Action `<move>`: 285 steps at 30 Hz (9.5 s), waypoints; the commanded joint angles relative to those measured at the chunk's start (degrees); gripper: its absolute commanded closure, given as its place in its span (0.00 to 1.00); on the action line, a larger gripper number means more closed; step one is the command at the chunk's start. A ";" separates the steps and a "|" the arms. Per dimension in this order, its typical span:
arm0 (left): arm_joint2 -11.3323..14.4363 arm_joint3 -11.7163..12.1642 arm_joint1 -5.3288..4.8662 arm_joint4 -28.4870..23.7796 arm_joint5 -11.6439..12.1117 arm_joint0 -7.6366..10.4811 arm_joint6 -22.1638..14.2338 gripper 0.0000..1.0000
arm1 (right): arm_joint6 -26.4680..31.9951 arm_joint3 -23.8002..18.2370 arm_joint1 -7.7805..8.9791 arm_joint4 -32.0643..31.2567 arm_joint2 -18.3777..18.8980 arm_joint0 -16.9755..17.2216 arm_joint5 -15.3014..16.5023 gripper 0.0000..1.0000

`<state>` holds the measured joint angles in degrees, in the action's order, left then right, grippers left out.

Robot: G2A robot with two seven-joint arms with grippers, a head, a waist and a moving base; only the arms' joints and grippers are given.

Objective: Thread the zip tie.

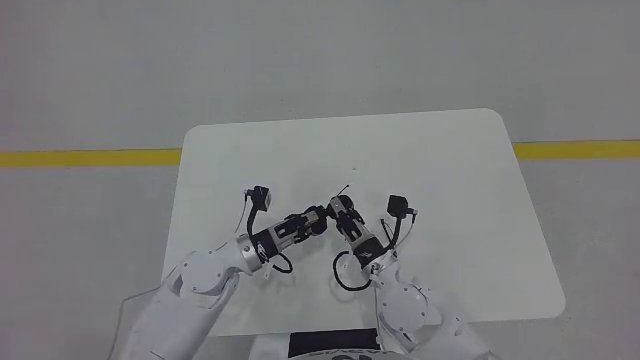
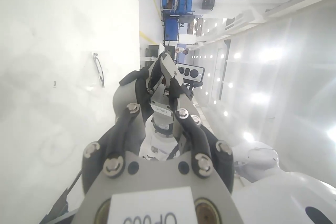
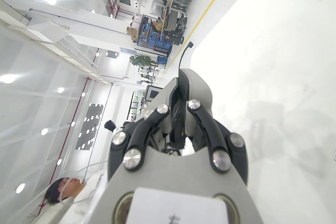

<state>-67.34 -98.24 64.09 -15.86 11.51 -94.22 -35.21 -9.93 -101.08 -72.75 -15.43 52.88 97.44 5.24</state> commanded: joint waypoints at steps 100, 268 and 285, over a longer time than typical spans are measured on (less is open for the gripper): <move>-8.99 5.85 -8.12 -8.01 7.01 2.76 -43.16 1.00 | 62.18 11.86 3.26 40.39 9.66 -6.09 8.19 0.00; 1.58 14.17 -7.46 -24.62 7.52 10.47 -43.43 0.00 | 63.49 9.92 4.50 45.21 8.31 -5.26 14.07 1.00; 3.53 14.60 -7.72 -24.47 7.19 11.43 -42.93 0.07 | 62.30 9.58 4.51 44.38 6.39 -6.02 14.25 1.00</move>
<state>-63.88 -83.74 56.40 -40.25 18.70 -82.85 -78.06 52.59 -91.58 -68.25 29.00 59.27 91.44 19.48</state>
